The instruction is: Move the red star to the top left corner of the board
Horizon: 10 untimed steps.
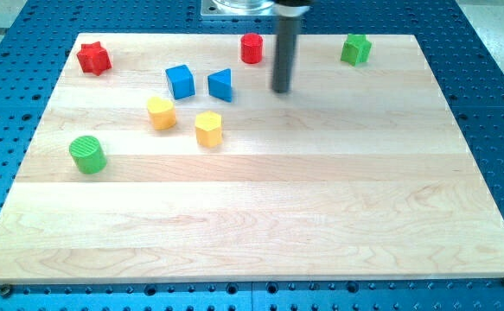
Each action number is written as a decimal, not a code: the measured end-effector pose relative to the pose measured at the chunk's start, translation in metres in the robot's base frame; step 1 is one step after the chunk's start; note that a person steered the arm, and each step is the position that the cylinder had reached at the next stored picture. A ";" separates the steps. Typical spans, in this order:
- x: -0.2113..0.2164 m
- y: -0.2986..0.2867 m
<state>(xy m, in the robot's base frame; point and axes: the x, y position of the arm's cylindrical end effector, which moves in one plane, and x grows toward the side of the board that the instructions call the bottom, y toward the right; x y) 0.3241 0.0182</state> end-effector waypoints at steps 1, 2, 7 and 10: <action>-0.001 -0.053; -0.011 -0.077; -0.046 -0.299; -0.046 -0.256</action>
